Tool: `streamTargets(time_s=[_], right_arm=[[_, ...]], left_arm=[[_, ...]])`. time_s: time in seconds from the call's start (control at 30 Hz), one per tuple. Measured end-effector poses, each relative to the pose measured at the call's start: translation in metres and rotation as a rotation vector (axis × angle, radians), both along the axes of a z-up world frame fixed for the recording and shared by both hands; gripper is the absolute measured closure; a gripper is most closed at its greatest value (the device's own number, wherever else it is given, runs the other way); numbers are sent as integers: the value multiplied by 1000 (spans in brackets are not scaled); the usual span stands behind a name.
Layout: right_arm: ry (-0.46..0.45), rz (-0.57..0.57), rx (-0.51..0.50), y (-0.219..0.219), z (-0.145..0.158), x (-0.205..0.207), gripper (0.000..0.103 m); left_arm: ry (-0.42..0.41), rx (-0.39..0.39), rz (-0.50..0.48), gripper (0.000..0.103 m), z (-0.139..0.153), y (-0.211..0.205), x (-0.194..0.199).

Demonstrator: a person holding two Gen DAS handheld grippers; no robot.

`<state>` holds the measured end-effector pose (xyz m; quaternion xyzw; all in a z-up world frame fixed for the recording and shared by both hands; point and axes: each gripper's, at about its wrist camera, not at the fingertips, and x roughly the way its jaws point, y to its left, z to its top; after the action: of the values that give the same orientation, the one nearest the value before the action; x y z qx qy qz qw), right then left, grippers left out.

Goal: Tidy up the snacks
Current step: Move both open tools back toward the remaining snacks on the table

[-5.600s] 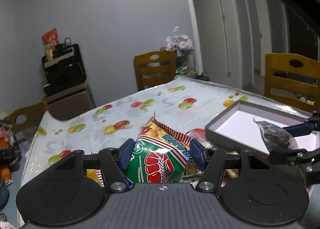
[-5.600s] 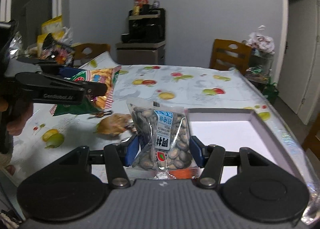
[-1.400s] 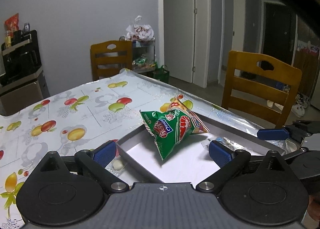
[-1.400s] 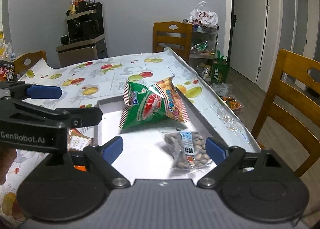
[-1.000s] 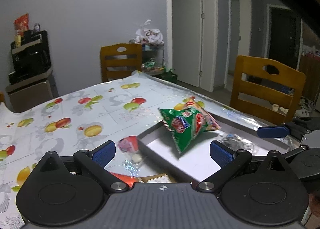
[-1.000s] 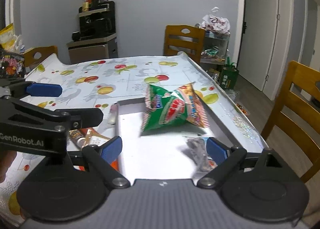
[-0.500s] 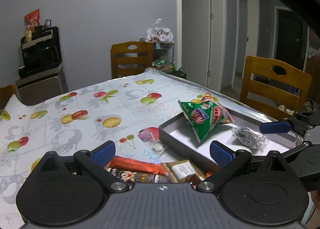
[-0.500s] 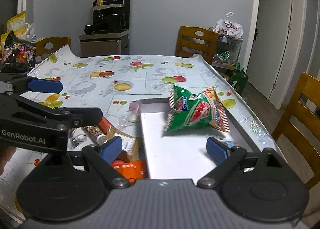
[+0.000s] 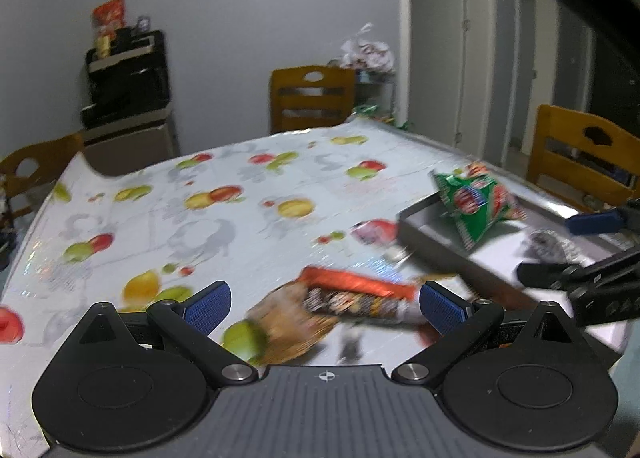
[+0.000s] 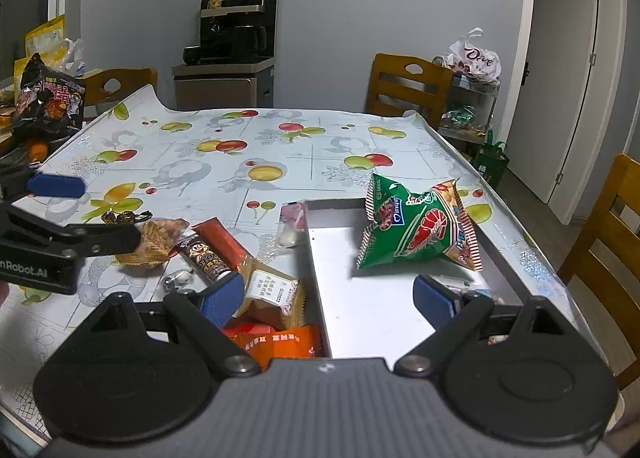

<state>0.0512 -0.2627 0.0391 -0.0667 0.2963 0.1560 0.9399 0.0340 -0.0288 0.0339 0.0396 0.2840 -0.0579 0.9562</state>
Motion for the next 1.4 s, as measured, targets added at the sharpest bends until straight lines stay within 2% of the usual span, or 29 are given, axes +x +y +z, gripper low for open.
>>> streamTargets(time_s=[0.3, 0.5, 0.73, 0.83, 0.93, 1.13, 1.17, 1.23, 1.3, 1.4], right_arm=[[44, 61, -4, 11, -16, -3, 10], [46, 120, -26, 31, -23, -3, 10], [41, 134, -29, 44, -22, 0, 10], [20, 159, -18, 57, -19, 1, 10], [-14, 213, 5, 74, -18, 3, 10], [-67, 233, -22, 124, -38, 19, 11], [-80, 247, -26, 131, -41, 22, 12], [-108, 283, -46, 146, -47, 27, 22], [-101, 300, -67, 158, -53, 33, 22], [-40, 305, -28, 169, -58, 47, 22]], left_arm=[[86, 8, 107, 1, -27, 40, -6], [84, 34, 128, 1, -32, 44, -2], [49, 87, 183, 1, -33, 56, 11], [6, 79, 217, 1, -31, 66, 17], [-32, 70, 291, 1, -34, 74, 24], [-119, 48, 362, 1, -44, 87, 22], [-129, 39, 368, 1, -45, 90, 20], [-145, 15, 378, 1, -45, 95, 17], [-159, -9, 377, 1, -46, 100, 14], [-158, -13, 373, 1, -50, 103, 14]])
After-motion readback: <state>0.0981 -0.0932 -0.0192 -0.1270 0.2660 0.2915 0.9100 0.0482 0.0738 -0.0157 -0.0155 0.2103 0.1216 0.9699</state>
